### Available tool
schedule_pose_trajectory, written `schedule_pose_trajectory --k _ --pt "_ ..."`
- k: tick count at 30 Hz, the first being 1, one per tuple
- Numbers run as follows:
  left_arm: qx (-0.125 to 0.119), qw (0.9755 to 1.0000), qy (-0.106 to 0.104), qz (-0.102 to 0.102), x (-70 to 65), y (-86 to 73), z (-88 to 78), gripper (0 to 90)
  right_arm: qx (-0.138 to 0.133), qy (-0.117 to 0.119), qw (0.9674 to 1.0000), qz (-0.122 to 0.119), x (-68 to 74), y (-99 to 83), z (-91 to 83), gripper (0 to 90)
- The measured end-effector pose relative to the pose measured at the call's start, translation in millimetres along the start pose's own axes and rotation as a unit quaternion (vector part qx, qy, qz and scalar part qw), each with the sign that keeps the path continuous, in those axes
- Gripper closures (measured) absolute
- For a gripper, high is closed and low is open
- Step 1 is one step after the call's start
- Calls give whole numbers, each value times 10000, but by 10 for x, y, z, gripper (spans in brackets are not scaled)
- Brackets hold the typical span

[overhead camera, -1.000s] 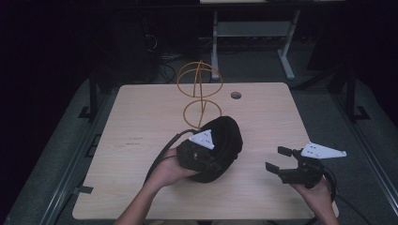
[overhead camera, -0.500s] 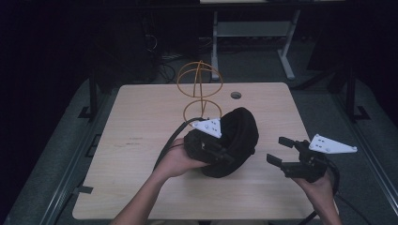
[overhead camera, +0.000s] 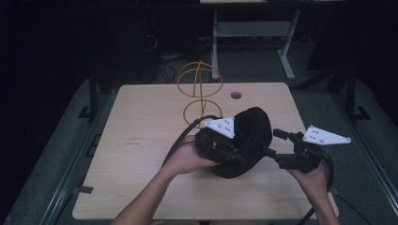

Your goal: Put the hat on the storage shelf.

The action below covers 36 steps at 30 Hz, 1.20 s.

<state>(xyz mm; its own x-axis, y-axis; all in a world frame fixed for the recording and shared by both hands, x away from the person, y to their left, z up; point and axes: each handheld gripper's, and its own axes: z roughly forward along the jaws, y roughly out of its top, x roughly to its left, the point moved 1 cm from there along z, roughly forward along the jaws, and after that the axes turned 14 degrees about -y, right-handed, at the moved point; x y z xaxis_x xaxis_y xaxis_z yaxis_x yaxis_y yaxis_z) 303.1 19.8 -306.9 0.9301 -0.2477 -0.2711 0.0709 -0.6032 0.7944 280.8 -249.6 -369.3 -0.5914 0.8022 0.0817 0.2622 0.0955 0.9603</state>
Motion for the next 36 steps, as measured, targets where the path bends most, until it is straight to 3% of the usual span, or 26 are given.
schedule_pose_trajectory --k 3,4,8,10,11,12,13,17,21,25,31,36 --pt "-25 9999 -57 83 -6 39 1 770 -113 112 9999 12 -9 5 12 318" --pt "-25 9999 -57 83 -6 39 1 770 -113 112 9999 12 -9 5 12 318" --pt "-61 9999 -57 127 0 73 -17 770 -312 429 9986 60 -31 16 38 598" --pt "-54 9999 -52 138 4 72 -28 767 -340 459 9984 32 -24 18 47 647" --pt "-67 9999 -51 131 9 69 -37 766 -342 490 9982 -45 5 25 71 747" --pt "-69 9999 -61 113 11 63 -48 766 -342 490 9982 -45 5 25 71 747" --pt "-107 9999 -53 84 12 49 -70 764 -343 570 9978 -76 22 30 88 808" --pt "-157 9999 8 64 16 3 -115 762 -343 569 9978 -30 31 49 81 830" --pt "-217 9996 177 -10 31 -54 -174 725 -422 366 9984 -80 53 156 14 848" --pt "-324 9986 410 -92 64 -125 -264 687 -444 305 9984 -150 94 278 -22 852" --pt "-282 9969 723 -124 67 -162 -313 639 -436 233 9986 -214 147 407 7 857" --pt "-243 9917 1256 -96 43 -215 -365 525 -439 164 9987 -193 172 504 55 860"
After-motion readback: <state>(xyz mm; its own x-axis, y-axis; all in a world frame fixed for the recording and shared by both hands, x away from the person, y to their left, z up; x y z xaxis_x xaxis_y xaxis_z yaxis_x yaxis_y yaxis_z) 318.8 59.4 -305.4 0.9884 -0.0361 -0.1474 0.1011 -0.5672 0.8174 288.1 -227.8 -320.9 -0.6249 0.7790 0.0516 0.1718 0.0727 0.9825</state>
